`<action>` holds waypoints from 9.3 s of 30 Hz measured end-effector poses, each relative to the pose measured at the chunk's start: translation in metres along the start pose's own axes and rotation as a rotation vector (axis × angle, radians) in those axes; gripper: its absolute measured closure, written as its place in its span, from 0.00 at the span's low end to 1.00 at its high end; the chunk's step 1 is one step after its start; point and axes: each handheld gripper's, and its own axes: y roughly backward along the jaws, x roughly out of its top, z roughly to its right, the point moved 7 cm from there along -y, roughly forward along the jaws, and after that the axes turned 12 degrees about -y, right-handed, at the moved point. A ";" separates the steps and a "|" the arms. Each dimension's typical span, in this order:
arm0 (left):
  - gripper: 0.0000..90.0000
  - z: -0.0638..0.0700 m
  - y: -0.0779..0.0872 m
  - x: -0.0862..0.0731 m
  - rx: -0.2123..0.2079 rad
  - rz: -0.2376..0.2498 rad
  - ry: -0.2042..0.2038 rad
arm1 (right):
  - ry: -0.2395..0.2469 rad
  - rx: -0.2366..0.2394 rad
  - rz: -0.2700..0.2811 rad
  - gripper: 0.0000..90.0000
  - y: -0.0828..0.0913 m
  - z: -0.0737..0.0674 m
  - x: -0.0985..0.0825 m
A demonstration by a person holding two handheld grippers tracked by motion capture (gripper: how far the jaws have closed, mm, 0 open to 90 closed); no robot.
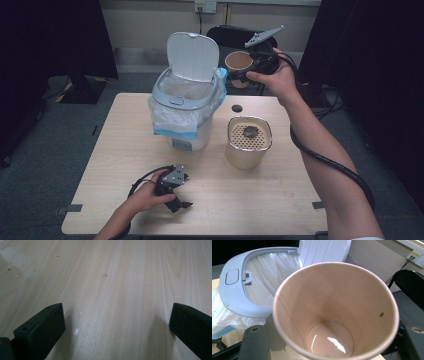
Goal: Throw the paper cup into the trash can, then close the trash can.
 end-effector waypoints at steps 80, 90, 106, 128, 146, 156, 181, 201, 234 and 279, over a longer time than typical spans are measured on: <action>0.00 0.000 0.000 0.000 0.001 -0.001 0.000 | -0.048 0.190 0.006 0.16 -0.125 -0.070 0.023; 0.00 0.000 0.000 0.000 0.001 -0.001 0.001 | -0.032 0.192 -0.009 0.16 -0.110 -0.067 0.015; 0.00 0.000 0.000 0.000 0.000 0.000 0.000 | -0.058 0.137 -0.006 0.16 -0.068 -0.038 0.000; 0.00 0.000 0.000 0.000 -0.002 0.004 0.001 | -0.094 0.119 0.009 0.18 -0.086 -0.013 -0.002; 0.00 0.000 0.000 0.000 0.000 -0.001 0.001 | -0.091 0.124 0.046 0.22 -0.089 -0.019 0.008; 0.00 0.000 0.000 0.000 0.000 -0.001 0.001 | -0.071 0.129 0.075 0.24 -0.082 -0.025 0.014; 0.00 0.000 0.000 0.000 -0.002 0.002 0.002 | 0.057 0.151 0.029 0.21 -0.076 -0.061 0.016; 0.00 0.000 0.000 0.000 -0.005 0.003 -0.003 | 0.050 0.196 -0.012 0.21 -0.086 -0.073 0.007; 0.00 0.000 0.000 0.000 -0.005 0.004 -0.003 | 0.044 0.281 -0.061 0.29 -0.094 -0.094 0.002; 0.00 -0.001 -0.001 0.001 -0.008 0.013 -0.013 | -0.006 0.220 -0.011 0.23 -0.099 -0.085 0.000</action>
